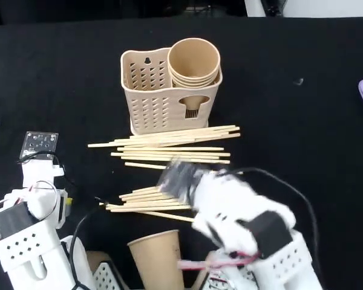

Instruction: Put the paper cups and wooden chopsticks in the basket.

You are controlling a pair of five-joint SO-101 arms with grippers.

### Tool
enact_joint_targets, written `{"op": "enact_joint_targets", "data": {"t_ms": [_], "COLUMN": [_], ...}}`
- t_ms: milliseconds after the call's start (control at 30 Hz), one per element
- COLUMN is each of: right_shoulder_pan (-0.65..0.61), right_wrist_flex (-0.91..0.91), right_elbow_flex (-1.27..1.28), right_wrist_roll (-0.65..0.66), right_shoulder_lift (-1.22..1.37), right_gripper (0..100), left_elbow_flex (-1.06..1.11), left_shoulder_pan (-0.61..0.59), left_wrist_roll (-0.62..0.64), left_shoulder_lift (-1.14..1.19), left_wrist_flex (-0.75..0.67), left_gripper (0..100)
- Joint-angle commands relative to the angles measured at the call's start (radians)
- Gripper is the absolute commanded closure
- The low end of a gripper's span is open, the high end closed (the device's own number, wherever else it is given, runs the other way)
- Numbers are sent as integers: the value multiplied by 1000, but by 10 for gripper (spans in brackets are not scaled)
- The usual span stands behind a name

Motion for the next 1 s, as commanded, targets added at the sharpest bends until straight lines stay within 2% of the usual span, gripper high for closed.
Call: {"op": "enact_joint_targets", "data": {"t_ms": [0,133,300,600,733,867,967], "right_shoulder_pan": [-221,-262,-304,-310,-307,-238,-233], "right_wrist_flex": [-32,-160,-279,-367,-353,-242,-158], "right_elbow_flex": [1,62,97,122,128,-22,-105], "right_wrist_roll": [5,3,-26,-103,-110,-103,-107], "right_shoulder_lift": [42,208,400,449,441,389,352], "right_gripper": [681,681,681,683,684,684,684], "left_elbow_flex": [-12,-8,-7,-10,-12,-7,-7], "left_shoulder_pan": [-13,-77,-91,-85,-85,-87,-87], "left_wrist_roll": [-6,-9,-11,-11,-11,-11,-11], "left_shoulder_lift": [-8,-6,-5,-2,-3,-3,-6], "left_wrist_flex": [-5,-3,-3,-5,-5,-5,-5], "left_gripper": [811,811,811,811,811,811,811]}}
